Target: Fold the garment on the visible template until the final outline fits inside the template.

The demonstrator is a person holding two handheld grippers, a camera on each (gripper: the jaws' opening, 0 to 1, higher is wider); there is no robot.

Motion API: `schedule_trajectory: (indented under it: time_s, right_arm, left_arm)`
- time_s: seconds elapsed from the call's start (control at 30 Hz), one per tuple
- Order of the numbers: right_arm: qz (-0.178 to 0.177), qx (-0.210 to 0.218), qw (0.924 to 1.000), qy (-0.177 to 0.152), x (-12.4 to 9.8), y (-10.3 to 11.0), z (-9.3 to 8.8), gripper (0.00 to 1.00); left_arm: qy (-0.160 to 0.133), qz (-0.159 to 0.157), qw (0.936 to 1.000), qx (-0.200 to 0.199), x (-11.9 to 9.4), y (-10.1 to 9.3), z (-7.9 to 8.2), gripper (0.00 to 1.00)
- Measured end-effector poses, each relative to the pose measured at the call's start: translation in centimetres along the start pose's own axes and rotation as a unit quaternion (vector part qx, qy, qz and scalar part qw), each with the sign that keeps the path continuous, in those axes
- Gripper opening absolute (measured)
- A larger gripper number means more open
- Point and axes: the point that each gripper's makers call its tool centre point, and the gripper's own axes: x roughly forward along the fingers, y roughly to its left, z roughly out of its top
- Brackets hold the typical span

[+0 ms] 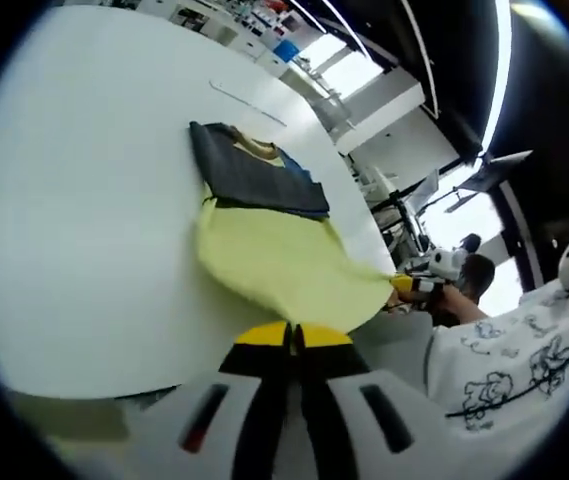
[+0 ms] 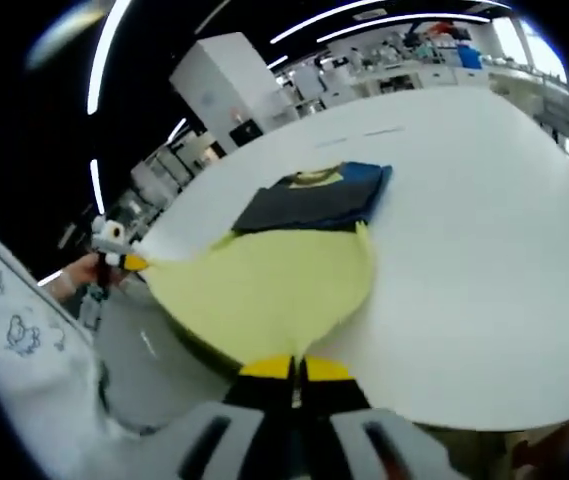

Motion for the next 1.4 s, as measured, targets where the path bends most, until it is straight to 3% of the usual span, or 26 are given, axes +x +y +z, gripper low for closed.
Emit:
schedule_trajectory:
  time_s: [0.2,0.33,0.57,0.7,0.8,0.87,1.07,1.27,1.4]
  right_arm:
    - [0.015,0.012,0.9991,-0.038,-0.3,-0.4,4.9,0.0]
    - [0.016,-0.017,0.998,-0.059,-0.1,-0.9,9.2,0.0]
    - [0.009,-0.058,0.9939,-0.093,0.6,-2.0,16.6,0.0]
    - [0.005,-0.07,0.9916,-0.109,1.5,-3.0,19.9,0.0]
    - [-0.012,-0.098,0.9885,-0.114,2.4,-4.3,21.9,0.0]
    - [-0.013,-0.092,0.9888,-0.117,3.4,-5.1,23.0,0.0]
    - [-0.036,-0.068,0.9894,-0.123,7.4,-8.5,25.8,0.0]
    - [-0.049,-0.06,0.9915,-0.105,10.1,-11.1,26.5,0.0]
    - [-0.052,-0.057,0.9924,-0.095,11.0,-11.9,26.1,0.0]
  left_arm:
    - [-0.013,-0.011,0.9993,0.034,0.2,-0.4,4.5,0.0]
    - [-0.035,-0.016,0.9972,0.065,0.5,0.3,9.1,0.0]
    - [-0.079,-0.029,0.9931,0.081,1.7,1.0,16.6,0.0]
    - [-0.101,-0.028,0.99,0.094,2.5,1.4,19.8,0.0]
    - [-0.107,-0.026,0.9889,0.1,3.4,1.6,21.2,0.0]
    - [-0.111,-0.019,0.9875,0.11,4.2,2.4,22.5,0.0]
    - [-0.122,0.014,0.9868,0.105,7.4,4.7,24.2,0.0]
    - [-0.123,0.035,0.9879,0.088,9.5,8.1,25.8,0.0]
    - [-0.117,0.048,0.9888,0.079,10.7,9.8,26.0,0.0]
